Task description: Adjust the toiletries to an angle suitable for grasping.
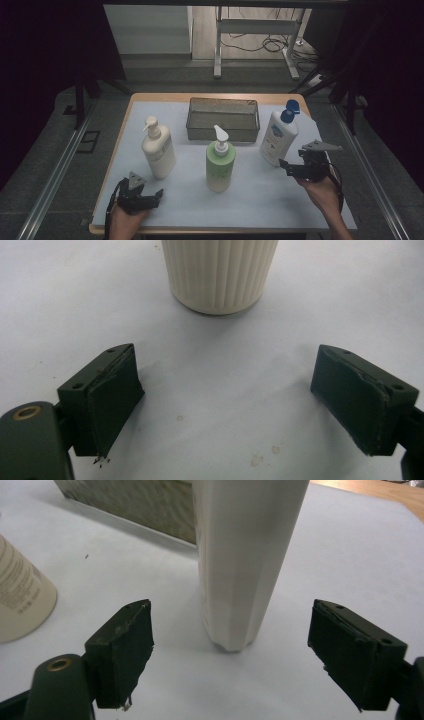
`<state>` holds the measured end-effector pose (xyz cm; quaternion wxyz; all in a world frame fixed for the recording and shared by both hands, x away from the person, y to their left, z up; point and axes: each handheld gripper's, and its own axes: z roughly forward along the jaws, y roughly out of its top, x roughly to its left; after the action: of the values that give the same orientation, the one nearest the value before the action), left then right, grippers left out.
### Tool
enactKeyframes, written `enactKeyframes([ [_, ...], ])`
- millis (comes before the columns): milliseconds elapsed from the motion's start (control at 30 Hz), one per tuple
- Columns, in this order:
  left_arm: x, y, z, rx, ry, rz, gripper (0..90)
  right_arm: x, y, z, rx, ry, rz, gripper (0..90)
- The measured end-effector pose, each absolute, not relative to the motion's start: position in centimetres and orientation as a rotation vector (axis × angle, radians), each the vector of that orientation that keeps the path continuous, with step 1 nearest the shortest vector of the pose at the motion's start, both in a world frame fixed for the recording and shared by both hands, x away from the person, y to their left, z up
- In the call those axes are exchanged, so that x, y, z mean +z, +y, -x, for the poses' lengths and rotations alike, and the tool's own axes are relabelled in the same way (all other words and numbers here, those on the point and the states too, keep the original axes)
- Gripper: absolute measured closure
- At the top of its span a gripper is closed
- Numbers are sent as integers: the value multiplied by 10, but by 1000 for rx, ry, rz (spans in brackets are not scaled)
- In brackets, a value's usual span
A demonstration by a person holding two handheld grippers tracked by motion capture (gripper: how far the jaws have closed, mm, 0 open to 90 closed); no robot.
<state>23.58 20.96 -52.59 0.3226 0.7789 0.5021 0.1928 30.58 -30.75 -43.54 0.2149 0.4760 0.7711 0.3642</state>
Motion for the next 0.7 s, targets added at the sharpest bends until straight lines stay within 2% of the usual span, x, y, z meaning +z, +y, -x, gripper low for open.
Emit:
enactKeyframes([
  [233, -526, 210, -236, 506, 1318, -2044, 119, -426, -304, -317, 1028, 2149, -1313, 144],
  [700, -526, 210, -236, 506, 1318, -2044, 119, -411, -295, -340, 1036, 2111, -1330, 162],
])
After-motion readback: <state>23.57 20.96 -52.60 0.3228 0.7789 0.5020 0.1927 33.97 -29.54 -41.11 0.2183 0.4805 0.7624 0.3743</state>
